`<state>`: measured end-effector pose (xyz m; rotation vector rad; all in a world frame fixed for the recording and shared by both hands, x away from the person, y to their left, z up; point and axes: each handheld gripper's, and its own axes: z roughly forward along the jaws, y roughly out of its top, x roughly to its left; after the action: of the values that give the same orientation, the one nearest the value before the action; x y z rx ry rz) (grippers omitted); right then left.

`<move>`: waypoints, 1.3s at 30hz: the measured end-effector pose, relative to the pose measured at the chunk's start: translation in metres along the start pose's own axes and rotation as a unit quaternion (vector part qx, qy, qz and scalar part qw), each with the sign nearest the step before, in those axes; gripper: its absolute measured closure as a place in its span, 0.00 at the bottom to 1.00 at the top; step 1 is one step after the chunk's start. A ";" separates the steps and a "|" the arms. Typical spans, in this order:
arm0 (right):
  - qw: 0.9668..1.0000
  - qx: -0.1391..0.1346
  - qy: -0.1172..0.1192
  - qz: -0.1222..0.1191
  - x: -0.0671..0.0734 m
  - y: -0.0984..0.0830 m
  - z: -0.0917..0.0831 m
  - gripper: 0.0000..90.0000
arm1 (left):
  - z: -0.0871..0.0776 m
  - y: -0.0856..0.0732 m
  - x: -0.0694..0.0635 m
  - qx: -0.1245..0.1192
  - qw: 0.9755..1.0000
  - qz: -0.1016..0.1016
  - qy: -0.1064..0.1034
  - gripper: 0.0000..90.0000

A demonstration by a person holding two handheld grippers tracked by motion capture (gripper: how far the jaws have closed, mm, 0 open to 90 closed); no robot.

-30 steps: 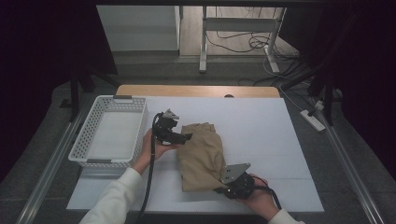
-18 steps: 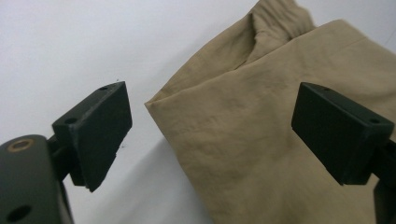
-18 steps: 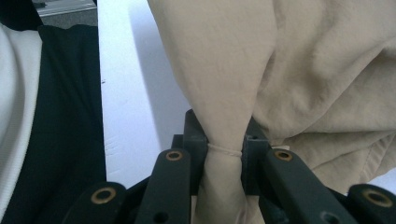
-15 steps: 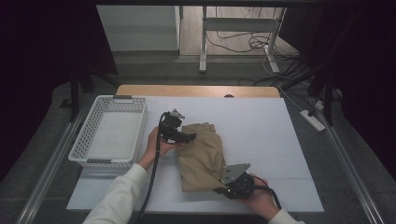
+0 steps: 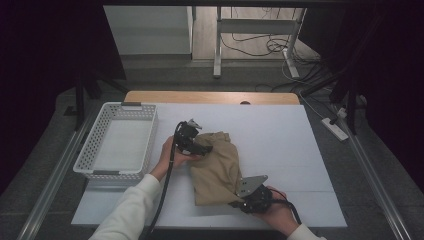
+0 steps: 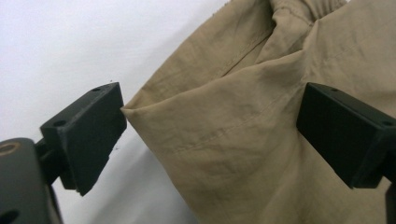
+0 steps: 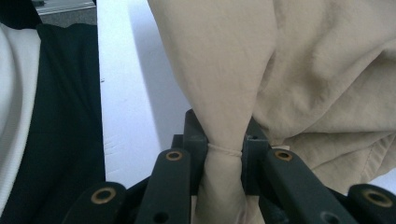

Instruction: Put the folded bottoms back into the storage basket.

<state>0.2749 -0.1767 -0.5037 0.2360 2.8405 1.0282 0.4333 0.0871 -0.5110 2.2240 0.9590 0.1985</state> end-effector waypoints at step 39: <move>1.000 -0.007 -0.005 -0.001 0.000 0.000 -0.001 0.86 | 0.003 -0.004 0.003 -0.001 0.995 0.014 -0.096 0.63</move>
<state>0.2749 -0.1775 -0.5029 0.2377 2.8221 1.0444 0.4339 0.0899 -0.5163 2.2095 0.8230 -0.0020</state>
